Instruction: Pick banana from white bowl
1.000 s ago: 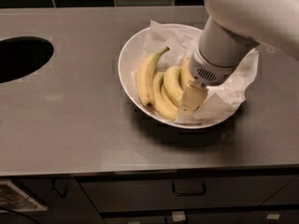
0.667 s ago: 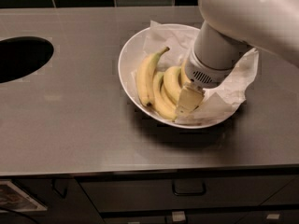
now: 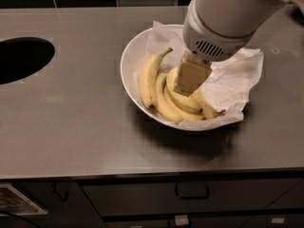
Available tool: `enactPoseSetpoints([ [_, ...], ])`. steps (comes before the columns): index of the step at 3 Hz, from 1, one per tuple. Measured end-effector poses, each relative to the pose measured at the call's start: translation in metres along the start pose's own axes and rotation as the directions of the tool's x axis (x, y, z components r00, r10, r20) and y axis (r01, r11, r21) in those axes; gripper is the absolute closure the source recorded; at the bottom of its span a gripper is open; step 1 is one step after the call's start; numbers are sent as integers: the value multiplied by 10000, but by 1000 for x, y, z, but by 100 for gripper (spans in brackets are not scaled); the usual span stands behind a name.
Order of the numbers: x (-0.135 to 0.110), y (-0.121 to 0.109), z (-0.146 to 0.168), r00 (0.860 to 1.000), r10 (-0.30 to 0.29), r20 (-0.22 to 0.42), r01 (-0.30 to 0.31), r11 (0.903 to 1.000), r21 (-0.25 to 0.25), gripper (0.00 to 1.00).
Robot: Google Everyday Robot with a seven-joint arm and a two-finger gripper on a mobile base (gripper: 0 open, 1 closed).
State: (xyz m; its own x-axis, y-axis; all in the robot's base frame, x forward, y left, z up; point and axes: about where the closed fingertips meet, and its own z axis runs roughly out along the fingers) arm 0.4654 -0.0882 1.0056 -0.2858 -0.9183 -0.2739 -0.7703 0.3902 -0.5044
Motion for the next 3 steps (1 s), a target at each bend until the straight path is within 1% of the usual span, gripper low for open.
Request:
enactPoseSetpoints([
  [1,5,-5,4,9998,172,-62,-173,9997,-175,22],
  [3,27,-4,40,9969,668,-418,-708,9921,-1035,22],
])
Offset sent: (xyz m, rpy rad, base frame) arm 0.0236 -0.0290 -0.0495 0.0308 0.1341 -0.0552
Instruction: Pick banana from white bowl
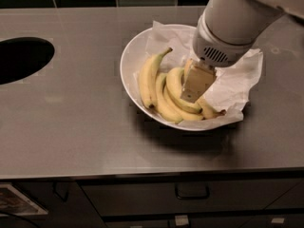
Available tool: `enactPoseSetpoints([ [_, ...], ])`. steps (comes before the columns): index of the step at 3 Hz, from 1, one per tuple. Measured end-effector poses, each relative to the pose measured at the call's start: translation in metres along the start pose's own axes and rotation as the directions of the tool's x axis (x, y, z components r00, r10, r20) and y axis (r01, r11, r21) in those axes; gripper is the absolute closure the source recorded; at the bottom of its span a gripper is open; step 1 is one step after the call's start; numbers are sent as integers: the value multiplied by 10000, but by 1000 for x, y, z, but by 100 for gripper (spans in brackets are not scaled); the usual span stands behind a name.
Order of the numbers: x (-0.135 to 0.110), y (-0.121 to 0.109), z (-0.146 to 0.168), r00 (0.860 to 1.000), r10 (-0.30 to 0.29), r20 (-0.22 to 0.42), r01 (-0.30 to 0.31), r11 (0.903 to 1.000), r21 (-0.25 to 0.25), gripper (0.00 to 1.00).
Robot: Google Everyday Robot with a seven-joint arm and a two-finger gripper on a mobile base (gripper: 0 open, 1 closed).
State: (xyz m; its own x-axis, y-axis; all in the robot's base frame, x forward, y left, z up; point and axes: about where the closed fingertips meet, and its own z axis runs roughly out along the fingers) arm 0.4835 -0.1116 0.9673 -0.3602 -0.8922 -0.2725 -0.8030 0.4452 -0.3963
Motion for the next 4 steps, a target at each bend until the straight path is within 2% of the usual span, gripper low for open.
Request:
enactPoseSetpoints([
  [1,13,-2,21,9994,258,-251,-267,9989,-384,23],
  [2,20,0,41,9979,369,-536,-407,9966,-716,28],
  [4,21,15,75,9947,145,-1014,-286,9899,-1389,28],
])
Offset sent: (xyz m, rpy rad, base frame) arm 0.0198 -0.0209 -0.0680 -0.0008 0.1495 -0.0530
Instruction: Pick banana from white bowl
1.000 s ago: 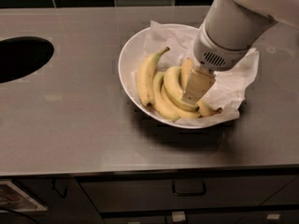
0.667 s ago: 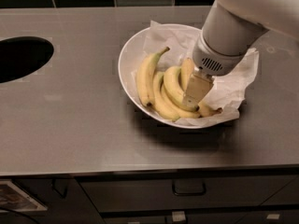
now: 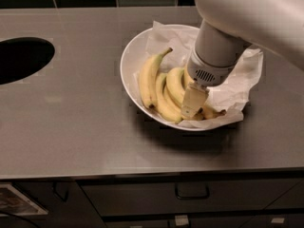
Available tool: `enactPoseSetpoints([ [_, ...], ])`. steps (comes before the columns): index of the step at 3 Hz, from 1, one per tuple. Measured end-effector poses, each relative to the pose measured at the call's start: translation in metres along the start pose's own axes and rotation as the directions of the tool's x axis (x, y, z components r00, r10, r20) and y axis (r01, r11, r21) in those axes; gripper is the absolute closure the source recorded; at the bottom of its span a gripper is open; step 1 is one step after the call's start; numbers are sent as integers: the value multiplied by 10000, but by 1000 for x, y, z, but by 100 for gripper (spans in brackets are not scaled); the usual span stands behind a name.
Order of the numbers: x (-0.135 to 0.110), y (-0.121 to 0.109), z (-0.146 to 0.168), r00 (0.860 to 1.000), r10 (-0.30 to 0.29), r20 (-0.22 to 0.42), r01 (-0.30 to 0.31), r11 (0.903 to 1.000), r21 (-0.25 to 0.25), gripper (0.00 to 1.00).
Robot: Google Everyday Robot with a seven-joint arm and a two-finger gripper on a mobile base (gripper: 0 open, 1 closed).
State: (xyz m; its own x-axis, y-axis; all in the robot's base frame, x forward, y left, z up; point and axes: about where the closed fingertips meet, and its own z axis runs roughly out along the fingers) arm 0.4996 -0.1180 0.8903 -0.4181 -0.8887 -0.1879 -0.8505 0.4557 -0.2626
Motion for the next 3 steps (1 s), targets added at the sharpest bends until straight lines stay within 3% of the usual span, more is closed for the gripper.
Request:
enactPoseSetpoints([
  [1,-7,11,10,9997,-213,-93,210,9994,-268,28],
  [3,-12,24,14,9990,-375,-231,366,9986,-389,38],
])
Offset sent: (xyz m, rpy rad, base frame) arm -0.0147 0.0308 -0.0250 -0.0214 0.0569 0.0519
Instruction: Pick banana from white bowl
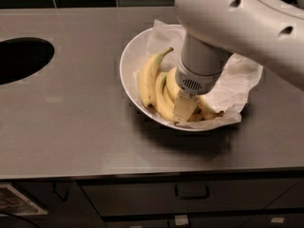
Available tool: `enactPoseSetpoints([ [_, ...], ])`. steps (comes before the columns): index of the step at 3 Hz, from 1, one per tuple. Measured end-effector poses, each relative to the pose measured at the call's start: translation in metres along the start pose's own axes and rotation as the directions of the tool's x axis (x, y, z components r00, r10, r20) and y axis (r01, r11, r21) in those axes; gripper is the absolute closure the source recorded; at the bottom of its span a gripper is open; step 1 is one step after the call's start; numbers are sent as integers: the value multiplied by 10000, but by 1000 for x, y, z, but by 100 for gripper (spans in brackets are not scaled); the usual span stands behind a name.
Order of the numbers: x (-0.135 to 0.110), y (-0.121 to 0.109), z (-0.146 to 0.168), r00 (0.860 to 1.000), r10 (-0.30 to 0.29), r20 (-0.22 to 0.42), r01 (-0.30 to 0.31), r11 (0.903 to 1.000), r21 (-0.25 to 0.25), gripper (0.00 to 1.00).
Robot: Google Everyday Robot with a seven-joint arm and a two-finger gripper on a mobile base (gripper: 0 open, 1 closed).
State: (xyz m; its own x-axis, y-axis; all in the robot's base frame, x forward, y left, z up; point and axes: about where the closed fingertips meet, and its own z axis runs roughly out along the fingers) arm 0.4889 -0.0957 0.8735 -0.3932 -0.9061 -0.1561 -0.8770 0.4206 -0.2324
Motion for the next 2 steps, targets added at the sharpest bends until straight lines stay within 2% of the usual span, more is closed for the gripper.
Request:
enactPoseSetpoints([
  [1,-1,1,-1,10000,2,-36,-2,10000,7,46],
  [2,-2,2,-1,9999,24,-137,-23,9999,123,62],
])
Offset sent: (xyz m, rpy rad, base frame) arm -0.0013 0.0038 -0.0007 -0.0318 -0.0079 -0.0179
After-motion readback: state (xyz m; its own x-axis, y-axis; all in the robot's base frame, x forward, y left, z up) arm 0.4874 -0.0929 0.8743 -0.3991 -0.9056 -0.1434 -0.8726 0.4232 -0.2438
